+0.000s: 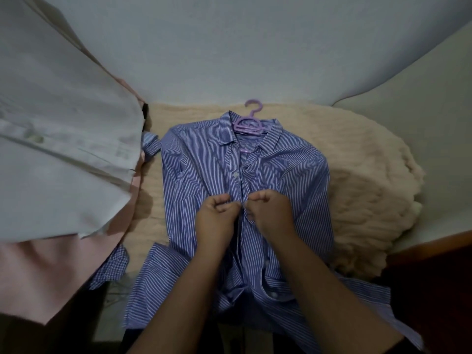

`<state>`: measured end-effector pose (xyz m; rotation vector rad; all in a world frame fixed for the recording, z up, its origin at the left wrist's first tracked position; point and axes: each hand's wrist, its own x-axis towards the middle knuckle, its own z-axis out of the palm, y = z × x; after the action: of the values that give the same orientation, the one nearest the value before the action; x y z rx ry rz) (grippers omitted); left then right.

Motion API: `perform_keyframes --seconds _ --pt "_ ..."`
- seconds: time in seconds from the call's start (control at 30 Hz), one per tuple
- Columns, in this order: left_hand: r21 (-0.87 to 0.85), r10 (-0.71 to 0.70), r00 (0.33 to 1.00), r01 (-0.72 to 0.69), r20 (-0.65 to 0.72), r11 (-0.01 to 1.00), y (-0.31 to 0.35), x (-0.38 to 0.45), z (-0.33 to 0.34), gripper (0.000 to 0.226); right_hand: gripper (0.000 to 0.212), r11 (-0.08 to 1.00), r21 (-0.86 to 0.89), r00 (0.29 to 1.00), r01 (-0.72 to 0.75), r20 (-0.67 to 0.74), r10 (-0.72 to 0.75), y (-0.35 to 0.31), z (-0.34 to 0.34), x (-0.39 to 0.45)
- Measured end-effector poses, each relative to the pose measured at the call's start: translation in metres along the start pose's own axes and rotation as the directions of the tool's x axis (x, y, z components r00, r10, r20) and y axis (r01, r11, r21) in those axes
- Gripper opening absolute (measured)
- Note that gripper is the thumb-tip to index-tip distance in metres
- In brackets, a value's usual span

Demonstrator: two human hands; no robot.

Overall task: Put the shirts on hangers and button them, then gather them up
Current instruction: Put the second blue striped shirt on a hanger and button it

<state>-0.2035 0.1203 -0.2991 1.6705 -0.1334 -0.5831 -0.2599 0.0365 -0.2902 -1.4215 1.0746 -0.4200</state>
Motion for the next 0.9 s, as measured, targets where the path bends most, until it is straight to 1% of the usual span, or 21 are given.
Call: perform_keyframes --seconds 0.07,0.2,0.27,0.33,0.43,0.5,0.63,0.7,0.83,0.9 --pt "-0.010 0.006 1.000 -0.005 0.015 1.000 -0.001 0.001 0.000 0.020 0.023 1.000 0.013 1.000 -0.002 -0.001 0.002 0.001 0.000 0.001" --pt "-0.101 -0.003 0.998 0.010 0.065 0.995 -0.006 0.002 -0.002 0.020 0.024 0.999 0.006 0.999 0.042 0.023 -0.043 0.005 -0.004 0.002" --pt "-0.094 0.016 0.995 -0.007 0.100 0.996 -0.006 0.002 -0.002 0.025 0.026 0.995 0.016 0.994 0.094 0.054 -0.094 0.009 -0.006 0.001" --pt "-0.081 0.032 0.991 -0.021 0.133 0.996 -0.007 0.002 -0.002 0.027 0.027 0.989 -0.009 0.985 0.148 0.089 -0.147 0.012 -0.008 -0.001" --pt "0.006 0.061 0.990 -0.062 0.126 0.998 -0.011 0.004 -0.002 0.021 0.018 0.977 -0.064 0.970 0.203 0.151 -0.191 0.013 -0.011 -0.003" --pt "0.053 0.089 0.990 -0.095 0.110 0.994 -0.015 0.005 -0.001 0.016 0.020 0.976 -0.060 0.966 0.209 0.167 -0.196 0.013 -0.012 -0.002" --pt "0.086 0.094 0.989 -0.104 0.111 0.991 -0.020 0.004 -0.002 0.012 0.021 0.981 -0.055 0.981 0.184 0.064 -0.181 0.019 -0.009 0.003" --pt "0.073 0.087 0.990 -0.095 0.113 0.993 -0.021 0.004 -0.003 0.014 0.023 0.987 -0.029 0.986 0.160 0.044 -0.158 0.022 -0.007 0.004" --pt "0.072 0.056 0.992 -0.064 0.110 0.995 -0.021 0.005 -0.003 0.014 0.023 0.989 0.022 0.986 0.149 0.065 -0.151 0.025 -0.010 0.004" --pt "0.036 -0.004 0.992 -0.001 0.128 0.999 -0.020 0.008 -0.004 0.014 0.018 0.987 0.046 0.984 0.153 0.091 -0.156 0.027 -0.012 0.004"
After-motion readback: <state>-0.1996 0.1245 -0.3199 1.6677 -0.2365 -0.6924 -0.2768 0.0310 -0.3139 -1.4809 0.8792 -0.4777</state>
